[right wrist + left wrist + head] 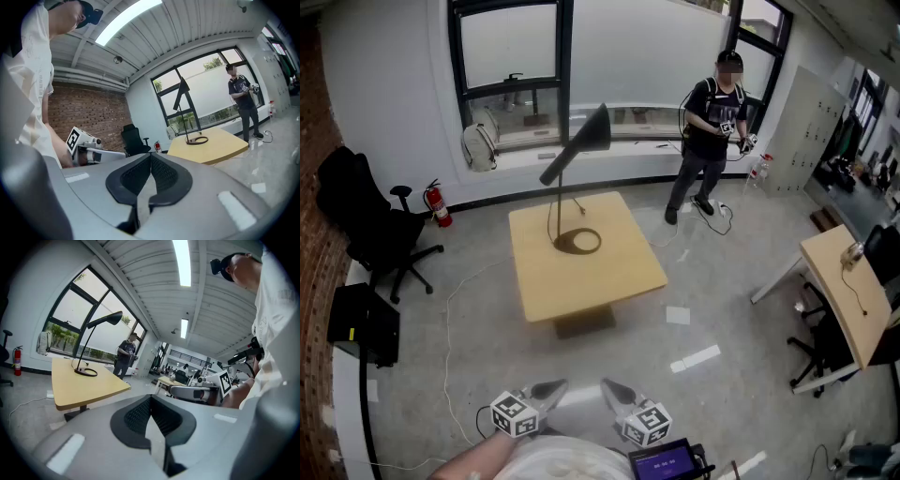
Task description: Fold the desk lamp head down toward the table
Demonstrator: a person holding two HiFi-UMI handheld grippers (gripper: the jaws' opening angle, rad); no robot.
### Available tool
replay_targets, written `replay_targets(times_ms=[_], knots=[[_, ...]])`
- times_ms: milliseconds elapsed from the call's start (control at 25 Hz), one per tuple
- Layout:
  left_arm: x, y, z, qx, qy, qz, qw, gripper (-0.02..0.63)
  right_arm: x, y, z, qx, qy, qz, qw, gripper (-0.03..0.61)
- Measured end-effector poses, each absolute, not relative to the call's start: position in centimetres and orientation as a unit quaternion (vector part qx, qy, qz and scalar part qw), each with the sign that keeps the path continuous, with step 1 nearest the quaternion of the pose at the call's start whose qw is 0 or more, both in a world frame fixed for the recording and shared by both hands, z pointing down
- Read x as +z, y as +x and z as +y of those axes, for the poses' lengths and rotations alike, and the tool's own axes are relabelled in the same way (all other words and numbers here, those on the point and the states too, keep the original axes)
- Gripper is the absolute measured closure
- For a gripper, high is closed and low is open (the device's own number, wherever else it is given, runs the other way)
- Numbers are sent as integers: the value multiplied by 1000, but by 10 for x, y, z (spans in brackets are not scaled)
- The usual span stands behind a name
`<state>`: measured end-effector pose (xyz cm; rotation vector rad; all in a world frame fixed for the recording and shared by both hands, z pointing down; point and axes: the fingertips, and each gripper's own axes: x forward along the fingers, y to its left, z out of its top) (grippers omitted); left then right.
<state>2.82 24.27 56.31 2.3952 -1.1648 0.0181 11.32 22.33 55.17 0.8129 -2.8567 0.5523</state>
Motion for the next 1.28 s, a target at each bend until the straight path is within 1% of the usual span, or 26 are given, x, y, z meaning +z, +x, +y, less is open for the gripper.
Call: replay_targets(times_ms=[240, 440, 1120, 1280], knots=[[549, 40, 244, -8, 880, -423, 217, 612, 538, 129, 223, 163, 295, -941, 30, 562], [549, 30, 248, -10, 873, -439, 214, 612, 535, 121, 227, 139, 286, -947, 44, 561], [538, 39, 236, -10, 870, -458, 185, 612, 538, 145, 211, 132, 297, -944, 61, 565], [537, 35, 247, -6, 865, -464, 191, 612, 537, 142, 216, 139, 293, -944, 67, 565]])
